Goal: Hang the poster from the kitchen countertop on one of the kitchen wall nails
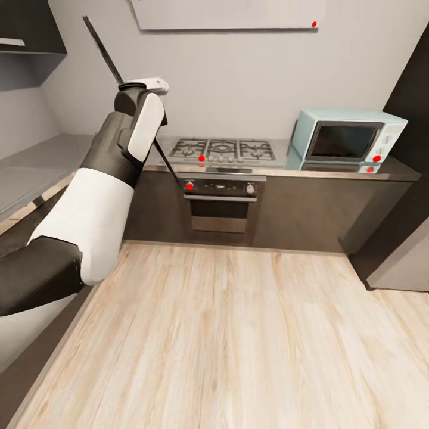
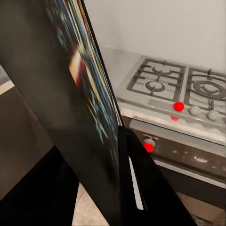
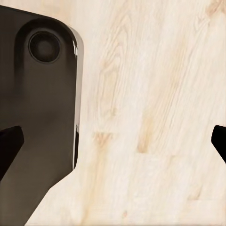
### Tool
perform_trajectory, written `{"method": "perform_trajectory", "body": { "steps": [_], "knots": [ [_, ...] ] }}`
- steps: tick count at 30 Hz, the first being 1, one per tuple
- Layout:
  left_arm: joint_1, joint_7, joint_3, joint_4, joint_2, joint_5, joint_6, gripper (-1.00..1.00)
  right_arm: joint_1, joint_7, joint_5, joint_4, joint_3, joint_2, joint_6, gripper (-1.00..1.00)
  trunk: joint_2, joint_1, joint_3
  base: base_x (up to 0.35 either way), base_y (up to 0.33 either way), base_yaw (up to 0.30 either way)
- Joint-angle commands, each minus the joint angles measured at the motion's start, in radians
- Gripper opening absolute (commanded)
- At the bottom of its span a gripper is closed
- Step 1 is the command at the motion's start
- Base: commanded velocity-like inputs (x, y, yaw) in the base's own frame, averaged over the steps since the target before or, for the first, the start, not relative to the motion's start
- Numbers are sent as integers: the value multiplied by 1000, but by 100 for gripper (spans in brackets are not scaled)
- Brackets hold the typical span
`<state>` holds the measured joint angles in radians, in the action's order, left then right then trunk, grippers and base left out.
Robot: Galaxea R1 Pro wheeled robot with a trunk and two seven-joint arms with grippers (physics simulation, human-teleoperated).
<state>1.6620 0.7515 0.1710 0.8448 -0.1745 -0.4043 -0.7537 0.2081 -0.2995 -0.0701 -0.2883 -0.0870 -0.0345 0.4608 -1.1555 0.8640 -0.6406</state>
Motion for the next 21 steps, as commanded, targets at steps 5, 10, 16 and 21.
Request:
{"method": "perform_trajectory", "body": {
  "steps": [5, 10, 16, 21],
  "knots": [
    [-10, 9, 2, 2, 0, -5, -3, -100, 1, -10, -8, -2, -7, -1, -4, 100, -1, 0, 7, -173, 0, -20],
    [-12, 9, 2, 2, 0, -5, -2, -100, 1, -10, -8, -2, -7, -1, -4, 100, -1, 0, 11, -309, 0, -4],
    [-16, 9, 2, 2, 0, -5, -3, -100, 1, -11, -8, -3, -7, -1, -4, 100, -1, 0, 12, -338, 0, 0],
    [-23, 8, 2, 1, 0, -7, -3, -100, 1, -11, -8, -3, -7, -1, -4, 100, -1, 0, 12, -169, 0, 0]
  ]
}}
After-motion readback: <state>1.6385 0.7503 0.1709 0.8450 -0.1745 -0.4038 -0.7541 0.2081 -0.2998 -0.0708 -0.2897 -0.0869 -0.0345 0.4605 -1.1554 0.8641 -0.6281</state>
